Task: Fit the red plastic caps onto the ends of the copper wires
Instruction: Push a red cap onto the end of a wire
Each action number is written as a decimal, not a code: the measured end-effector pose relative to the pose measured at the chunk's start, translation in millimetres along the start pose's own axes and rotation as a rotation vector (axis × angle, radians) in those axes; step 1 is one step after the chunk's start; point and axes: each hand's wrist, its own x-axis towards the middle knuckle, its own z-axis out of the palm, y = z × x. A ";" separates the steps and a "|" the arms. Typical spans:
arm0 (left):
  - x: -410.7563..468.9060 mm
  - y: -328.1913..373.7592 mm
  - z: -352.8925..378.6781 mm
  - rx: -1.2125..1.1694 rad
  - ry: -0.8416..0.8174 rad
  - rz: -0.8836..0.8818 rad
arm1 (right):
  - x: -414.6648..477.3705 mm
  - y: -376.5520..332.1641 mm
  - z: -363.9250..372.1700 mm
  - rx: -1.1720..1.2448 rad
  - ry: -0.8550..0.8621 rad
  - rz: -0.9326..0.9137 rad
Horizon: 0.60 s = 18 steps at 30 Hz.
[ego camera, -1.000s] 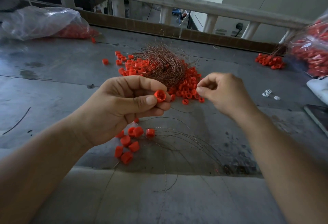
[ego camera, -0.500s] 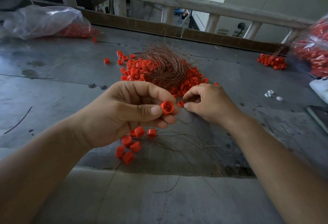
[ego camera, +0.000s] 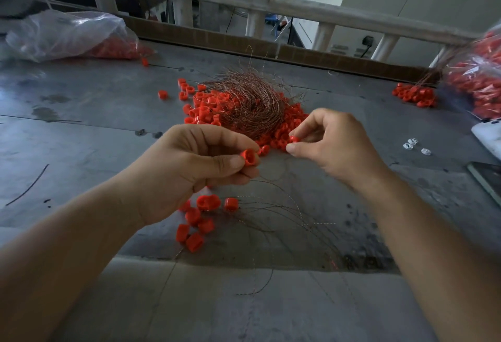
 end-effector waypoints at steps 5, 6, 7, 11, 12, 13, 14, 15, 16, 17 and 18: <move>1.4 -3.4 1.9 0.074 0.122 -0.007 | -10.9 -19.7 0.7 0.184 -0.072 -0.027; 1.3 -3.2 1.9 0.083 0.124 -0.004 | -12.6 -22.5 2.1 0.204 -0.091 -0.036; 1.4 -2.8 1.7 0.093 0.123 -0.003 | -13.9 -24.7 3.1 0.220 -0.109 -0.040; 2.0 -1.9 1.5 0.111 0.113 0.002 | -17.1 -29.1 4.8 0.270 -0.181 -0.067; 2.2 -1.7 1.7 0.113 0.112 0.003 | -17.5 -30.3 4.8 0.287 -0.188 -0.074; 2.7 -1.7 1.7 0.112 0.113 0.002 | -17.2 -31.0 5.0 0.309 -0.190 -0.076; 3.2 -1.6 1.4 0.107 0.116 0.001 | -17.3 -31.7 4.8 0.331 -0.192 -0.074; 3.4 -1.7 1.2 0.099 0.122 0.001 | -17.5 -32.1 5.0 0.353 -0.197 -0.072; 3.5 -1.7 1.1 0.093 0.129 0.003 | -17.9 -32.7 5.4 0.377 -0.208 -0.065; 3.5 -1.9 1.0 0.093 0.138 0.006 | -18.4 -32.8 5.9 0.405 -0.223 -0.060; 3.6 -2.1 1.1 0.097 0.151 0.013 | -19.0 -33.2 6.5 0.431 -0.241 -0.061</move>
